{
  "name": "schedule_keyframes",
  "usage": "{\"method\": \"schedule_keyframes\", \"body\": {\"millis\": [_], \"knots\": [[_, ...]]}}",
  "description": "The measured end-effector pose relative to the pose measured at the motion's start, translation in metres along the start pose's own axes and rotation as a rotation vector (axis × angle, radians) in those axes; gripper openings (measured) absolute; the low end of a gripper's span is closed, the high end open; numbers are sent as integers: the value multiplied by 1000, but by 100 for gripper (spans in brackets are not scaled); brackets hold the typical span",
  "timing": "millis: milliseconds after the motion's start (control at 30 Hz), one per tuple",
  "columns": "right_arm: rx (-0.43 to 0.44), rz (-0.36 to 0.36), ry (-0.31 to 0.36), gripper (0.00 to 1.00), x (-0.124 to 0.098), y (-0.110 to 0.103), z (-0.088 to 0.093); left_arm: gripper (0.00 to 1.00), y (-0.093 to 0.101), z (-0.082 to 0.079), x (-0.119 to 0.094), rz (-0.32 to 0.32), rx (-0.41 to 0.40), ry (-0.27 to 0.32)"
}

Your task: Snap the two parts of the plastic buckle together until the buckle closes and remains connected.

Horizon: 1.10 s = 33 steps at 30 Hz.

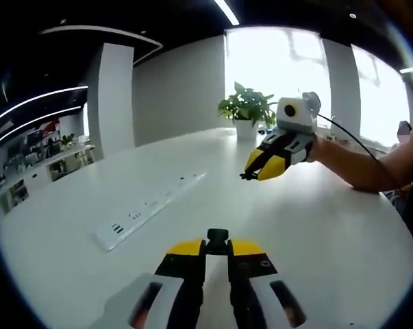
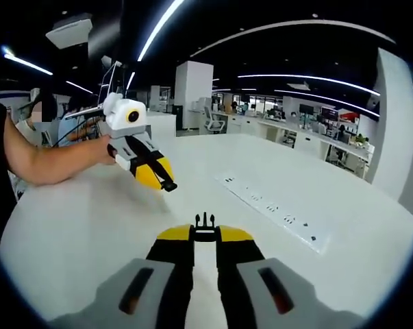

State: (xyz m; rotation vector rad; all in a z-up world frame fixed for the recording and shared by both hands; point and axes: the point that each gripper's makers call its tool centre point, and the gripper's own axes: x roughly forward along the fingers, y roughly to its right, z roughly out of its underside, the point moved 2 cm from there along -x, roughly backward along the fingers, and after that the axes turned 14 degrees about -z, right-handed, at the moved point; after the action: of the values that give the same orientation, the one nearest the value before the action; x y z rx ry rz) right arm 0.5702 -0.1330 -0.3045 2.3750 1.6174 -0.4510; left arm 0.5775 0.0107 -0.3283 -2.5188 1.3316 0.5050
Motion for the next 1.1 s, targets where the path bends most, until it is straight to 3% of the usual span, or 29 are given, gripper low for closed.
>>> {"method": "schedule_keyframes", "body": {"millis": [167,533,1100], "knots": [[9,7,20,10,-5,0,-9,10,1,-9,-8,18,-17,27],[-5,-23,39,10,-10,-14,-35,10,10,-22,-16,32,16,17],[-17,-21,25,10,-12,-13,-34,10,7,-20,-19,24,26,9]]}}
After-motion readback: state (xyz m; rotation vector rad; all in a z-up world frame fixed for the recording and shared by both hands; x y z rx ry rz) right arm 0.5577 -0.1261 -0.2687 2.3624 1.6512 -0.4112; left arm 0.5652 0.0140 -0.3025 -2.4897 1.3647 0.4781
